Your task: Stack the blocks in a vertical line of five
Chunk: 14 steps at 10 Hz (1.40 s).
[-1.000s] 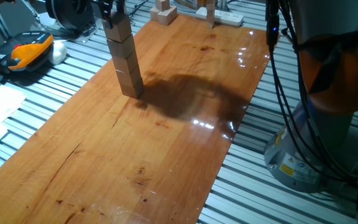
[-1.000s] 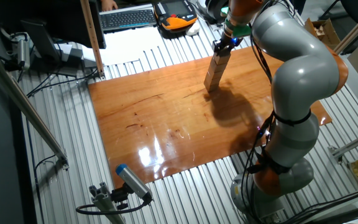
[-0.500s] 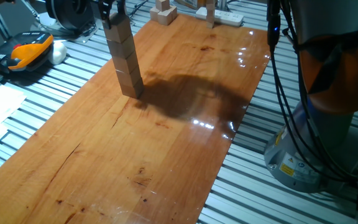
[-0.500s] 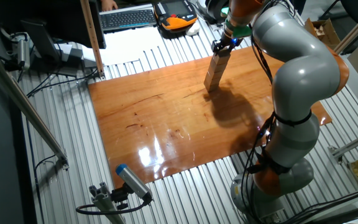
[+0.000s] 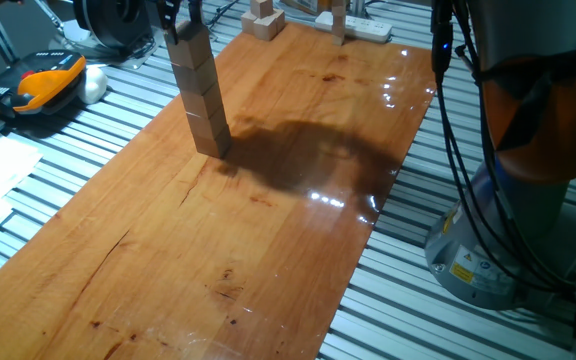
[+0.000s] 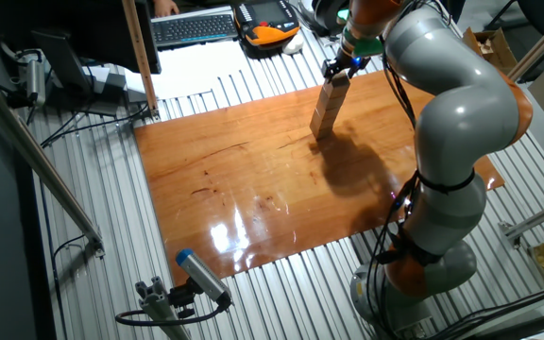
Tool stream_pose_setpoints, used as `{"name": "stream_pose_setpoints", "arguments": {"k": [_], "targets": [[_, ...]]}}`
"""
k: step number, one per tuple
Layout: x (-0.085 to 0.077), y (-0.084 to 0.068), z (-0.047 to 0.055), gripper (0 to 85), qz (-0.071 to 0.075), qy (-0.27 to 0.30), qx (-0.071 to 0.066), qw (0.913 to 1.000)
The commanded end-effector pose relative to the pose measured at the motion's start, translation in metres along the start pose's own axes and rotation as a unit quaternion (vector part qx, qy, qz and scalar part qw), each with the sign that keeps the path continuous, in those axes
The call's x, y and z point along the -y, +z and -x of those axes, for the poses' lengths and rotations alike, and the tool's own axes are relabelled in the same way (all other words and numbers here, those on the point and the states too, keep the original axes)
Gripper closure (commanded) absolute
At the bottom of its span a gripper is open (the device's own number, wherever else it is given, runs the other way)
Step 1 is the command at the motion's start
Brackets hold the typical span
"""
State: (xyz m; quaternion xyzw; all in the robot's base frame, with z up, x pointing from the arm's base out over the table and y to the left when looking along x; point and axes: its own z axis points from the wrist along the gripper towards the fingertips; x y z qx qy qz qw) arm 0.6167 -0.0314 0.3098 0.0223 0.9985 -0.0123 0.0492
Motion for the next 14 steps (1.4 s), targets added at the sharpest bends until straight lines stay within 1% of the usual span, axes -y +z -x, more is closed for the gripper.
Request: {"name": "stream_pose_setpoints", "arguments": {"k": [1,5,6,7,8,10,11,12,13,14], "targets": [[0.000,-0.002,0.000,17.0,-0.003,0.003,0.002,1.0000],[0.005,-0.020,-0.003,17.0,-0.007,0.003,0.000,1.0000],[0.007,-0.023,-0.003,34.0,-0.006,0.002,-0.003,1.0000],[0.011,-0.027,-0.004,34.0,0.000,0.003,-0.006,1.0000],[0.013,-0.030,-0.005,34.0,0.003,0.003,-0.009,0.9999],[0.015,-0.037,-0.009,68.0,0.001,-0.002,-0.014,0.9999],[0.018,-0.039,-0.010,85.0,0.007,-0.007,-0.021,0.9997],[0.020,-0.038,-0.012,85.0,0.007,-0.012,-0.023,0.9996],[0.024,-0.036,-0.013,85.0,0.018,-0.013,-0.028,0.9994],[0.024,-0.036,-0.013,85.0,0.027,-0.015,-0.037,0.9989]]}}
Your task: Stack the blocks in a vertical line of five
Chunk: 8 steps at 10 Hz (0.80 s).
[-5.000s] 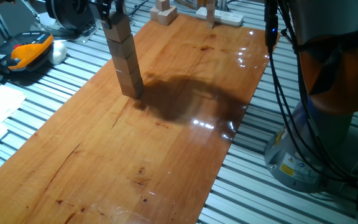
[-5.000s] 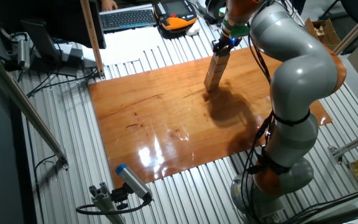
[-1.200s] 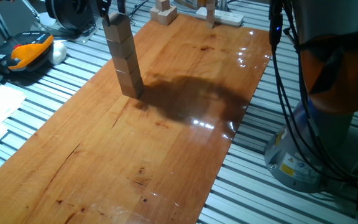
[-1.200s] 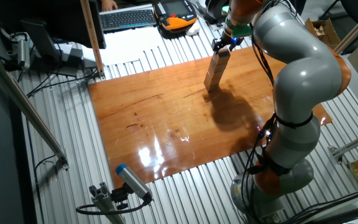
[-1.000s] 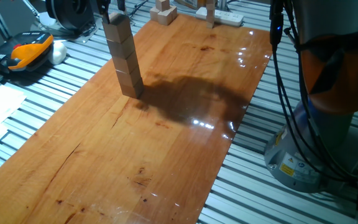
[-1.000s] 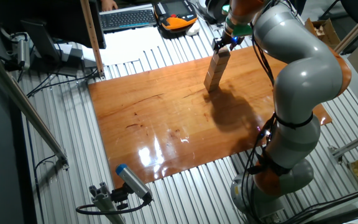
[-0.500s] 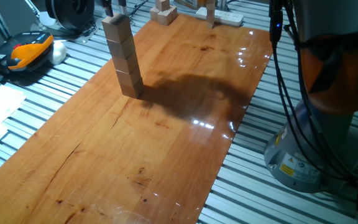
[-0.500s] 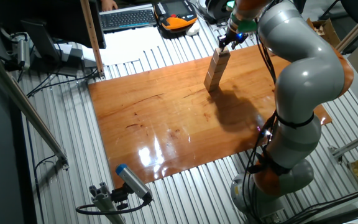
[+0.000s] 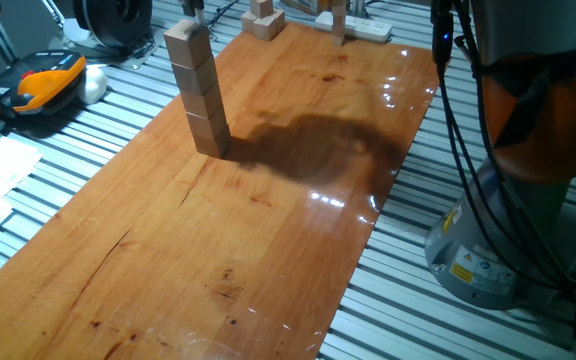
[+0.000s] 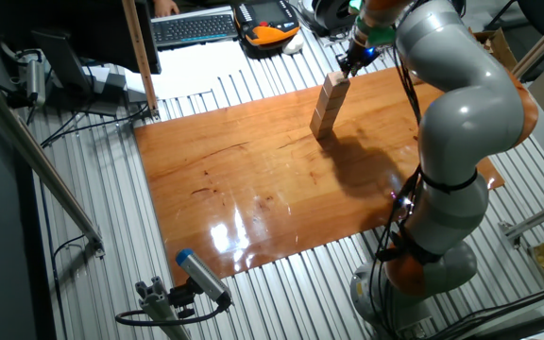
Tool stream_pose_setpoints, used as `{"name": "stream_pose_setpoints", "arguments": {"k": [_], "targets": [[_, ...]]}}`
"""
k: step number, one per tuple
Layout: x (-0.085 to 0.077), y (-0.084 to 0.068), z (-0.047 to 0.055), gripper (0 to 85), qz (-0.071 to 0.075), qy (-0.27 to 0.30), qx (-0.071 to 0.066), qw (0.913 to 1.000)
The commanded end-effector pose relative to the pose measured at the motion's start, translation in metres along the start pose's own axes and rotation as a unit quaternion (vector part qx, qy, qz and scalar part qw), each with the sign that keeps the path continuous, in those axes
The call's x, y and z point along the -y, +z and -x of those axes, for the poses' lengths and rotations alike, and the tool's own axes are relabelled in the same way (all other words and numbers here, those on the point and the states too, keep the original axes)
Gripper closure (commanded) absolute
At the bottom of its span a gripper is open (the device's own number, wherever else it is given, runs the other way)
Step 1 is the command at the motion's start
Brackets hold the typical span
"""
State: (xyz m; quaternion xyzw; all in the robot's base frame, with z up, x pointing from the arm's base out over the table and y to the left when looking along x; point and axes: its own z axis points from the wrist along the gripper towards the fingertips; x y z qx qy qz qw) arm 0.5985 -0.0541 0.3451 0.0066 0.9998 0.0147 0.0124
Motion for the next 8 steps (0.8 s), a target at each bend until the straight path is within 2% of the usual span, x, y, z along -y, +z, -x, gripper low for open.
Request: {"name": "stream_pose_setpoints", "arguments": {"k": [1,2,5,8], "targets": [[-0.0018,-0.0013,-0.0014,85.0,0.003,-0.001,-0.007,1.0000],[-0.0047,-0.0023,-0.0027,85.0,0.004,-0.001,-0.009,1.0000],[-0.0057,-0.0026,-0.0022,85.0,-0.017,-0.008,0.000,0.9998],[-0.0058,-0.0023,-0.0023,85.0,-0.023,-0.012,0.003,0.9997]]}}
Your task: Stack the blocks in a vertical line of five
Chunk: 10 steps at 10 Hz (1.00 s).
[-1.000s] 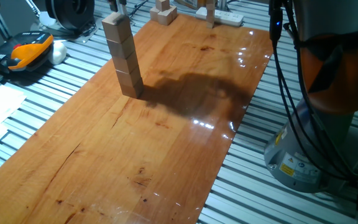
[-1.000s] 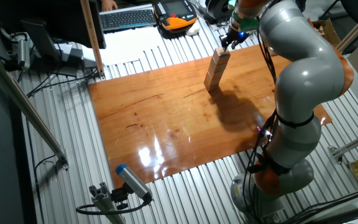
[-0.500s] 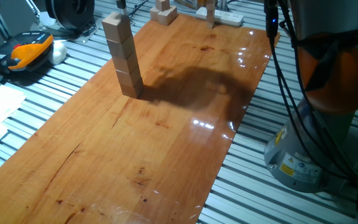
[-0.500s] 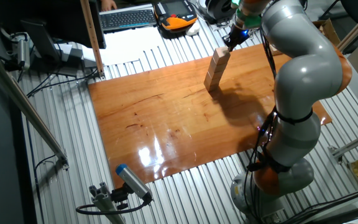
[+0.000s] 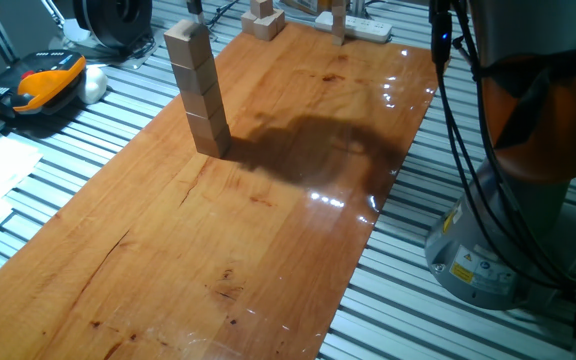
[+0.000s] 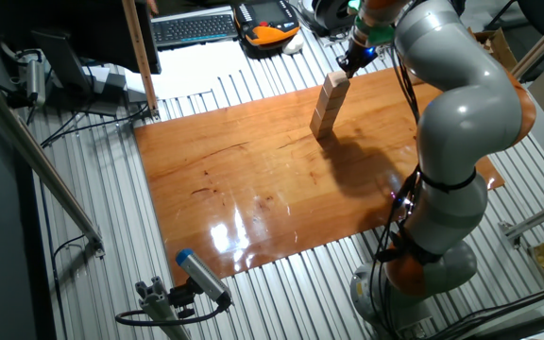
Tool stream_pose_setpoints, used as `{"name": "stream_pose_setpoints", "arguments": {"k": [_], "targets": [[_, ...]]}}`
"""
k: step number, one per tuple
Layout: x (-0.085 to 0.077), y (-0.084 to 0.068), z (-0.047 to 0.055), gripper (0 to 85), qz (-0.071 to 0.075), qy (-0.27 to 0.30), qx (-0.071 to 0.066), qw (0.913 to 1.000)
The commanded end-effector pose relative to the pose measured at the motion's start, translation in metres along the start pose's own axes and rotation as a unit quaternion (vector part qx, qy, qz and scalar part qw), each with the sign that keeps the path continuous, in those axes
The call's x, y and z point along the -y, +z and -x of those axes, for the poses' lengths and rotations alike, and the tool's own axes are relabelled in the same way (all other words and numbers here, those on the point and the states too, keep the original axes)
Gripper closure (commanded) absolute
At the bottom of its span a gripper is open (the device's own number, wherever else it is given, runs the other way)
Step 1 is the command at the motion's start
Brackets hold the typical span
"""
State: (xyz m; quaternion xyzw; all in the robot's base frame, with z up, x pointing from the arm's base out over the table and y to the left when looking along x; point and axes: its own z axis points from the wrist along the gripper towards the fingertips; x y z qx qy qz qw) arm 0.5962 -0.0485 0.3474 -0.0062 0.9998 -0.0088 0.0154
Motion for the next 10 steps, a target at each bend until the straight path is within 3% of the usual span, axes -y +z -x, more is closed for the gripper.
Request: {"name": "stream_pose_setpoints", "arguments": {"k": [1,5,10], "targets": [[0.0004,-0.0007,-0.0005,85.0,0.001,-0.002,-0.001,1.0000],[-0.0003,-0.0013,-0.0007,85.0,-0.005,-0.004,-0.001,1.0000],[0.0015,-0.0007,-0.0003,85.0,-0.001,0.005,-0.001,1.0000]]}}
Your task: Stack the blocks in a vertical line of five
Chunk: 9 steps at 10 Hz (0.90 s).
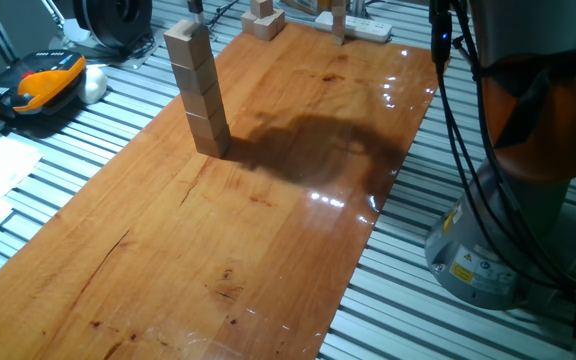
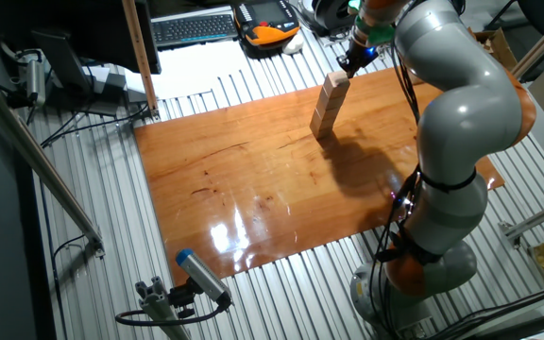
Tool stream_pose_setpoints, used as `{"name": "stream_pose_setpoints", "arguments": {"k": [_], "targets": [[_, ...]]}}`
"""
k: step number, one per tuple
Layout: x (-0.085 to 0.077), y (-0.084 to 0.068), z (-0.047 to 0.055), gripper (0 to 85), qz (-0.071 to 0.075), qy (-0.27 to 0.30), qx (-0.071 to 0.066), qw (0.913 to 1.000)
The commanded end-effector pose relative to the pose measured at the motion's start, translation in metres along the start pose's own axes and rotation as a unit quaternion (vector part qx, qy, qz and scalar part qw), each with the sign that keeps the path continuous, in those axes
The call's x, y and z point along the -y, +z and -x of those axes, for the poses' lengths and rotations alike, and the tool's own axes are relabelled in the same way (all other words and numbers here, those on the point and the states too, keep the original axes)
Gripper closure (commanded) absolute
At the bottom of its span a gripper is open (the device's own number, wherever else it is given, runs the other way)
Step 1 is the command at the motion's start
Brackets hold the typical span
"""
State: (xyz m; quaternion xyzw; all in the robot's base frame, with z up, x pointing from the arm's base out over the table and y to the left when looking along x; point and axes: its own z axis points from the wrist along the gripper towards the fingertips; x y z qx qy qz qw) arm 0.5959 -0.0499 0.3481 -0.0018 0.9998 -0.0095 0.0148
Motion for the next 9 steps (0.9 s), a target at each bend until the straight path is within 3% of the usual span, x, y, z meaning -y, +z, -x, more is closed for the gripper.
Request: {"name": "stream_pose_setpoints", "arguments": {"k": [1,5,9], "targets": [[-0.0001,0.0000,0.0000,85.0,0.000,-0.001,0.000,1.0000],[0.0010,-0.0007,-0.0005,85.0,0.006,-0.003,-0.006,1.0000],[0.0011,-0.0013,-0.0006,85.0,0.003,-0.003,-0.003,1.0000]]}}
